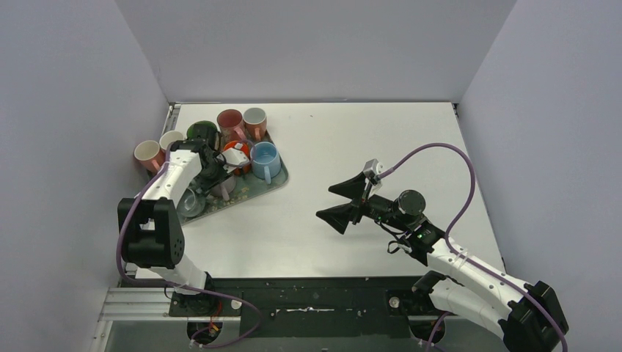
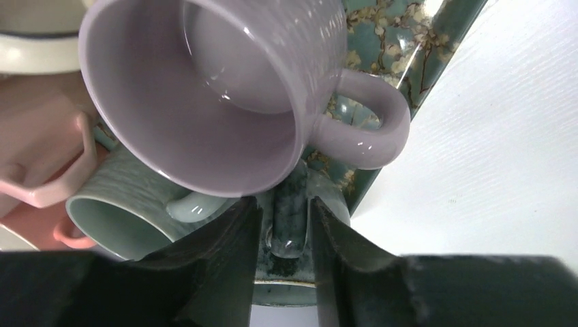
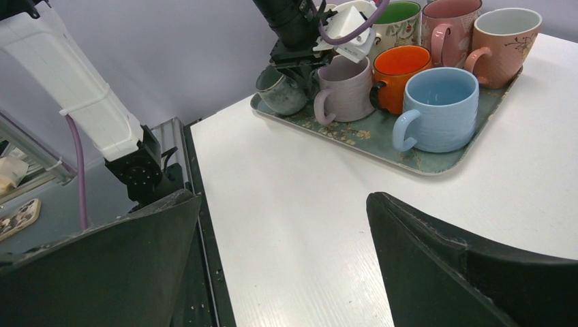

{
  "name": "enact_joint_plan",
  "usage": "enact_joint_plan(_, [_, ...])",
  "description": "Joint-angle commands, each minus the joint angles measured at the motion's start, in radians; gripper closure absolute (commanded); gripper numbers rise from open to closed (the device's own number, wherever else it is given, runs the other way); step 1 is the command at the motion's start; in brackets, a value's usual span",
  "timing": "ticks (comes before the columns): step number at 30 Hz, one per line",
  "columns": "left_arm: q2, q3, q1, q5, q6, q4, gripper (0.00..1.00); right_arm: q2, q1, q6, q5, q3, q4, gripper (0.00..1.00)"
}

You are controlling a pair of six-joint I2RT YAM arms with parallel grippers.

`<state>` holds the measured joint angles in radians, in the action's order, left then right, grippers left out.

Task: Turn the mug right side up
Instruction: Place the cup on the tray.

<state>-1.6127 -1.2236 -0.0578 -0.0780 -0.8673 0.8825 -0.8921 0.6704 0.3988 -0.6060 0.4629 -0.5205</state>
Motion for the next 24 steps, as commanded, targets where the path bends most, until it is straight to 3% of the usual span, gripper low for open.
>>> enact_joint_plan(1, [-0.008, -0.054, -0.019, 0.026, 0.008, -0.025, 0.58, 0.016, 0.008, -0.032, 0.020, 0.024, -0.032, 0.00])
enact_joint_plan(3, [-0.005, -0.062, -0.023, 0.029, 0.018, -0.025, 0.53, 0.021, 0.009, -0.040, 0.031, 0.023, -0.024, 0.00])
enact_joint_plan(15, [0.126, -0.066, -0.016, 0.077, 0.109, -0.070, 0.52, -0.001, 0.009, -0.032, 0.034, 0.029, -0.014, 0.00])
enact_joint_plan(16, [0.148, -0.061, -0.014, 0.105, 0.136, -0.089, 0.21, -0.005, 0.009, -0.032, 0.035, 0.032, -0.008, 0.00])
enact_joint_plan(17, [0.175, -0.053, -0.012, 0.140, 0.155, -0.108, 0.05, -0.009, 0.009, -0.031, 0.035, 0.035, -0.003, 0.00])
enact_joint_plan(24, [0.420, 0.057, -0.017, 0.417, 0.392, -0.374, 0.03, -0.045, 0.010, 0.002, 0.079, 0.112, 0.130, 0.00])
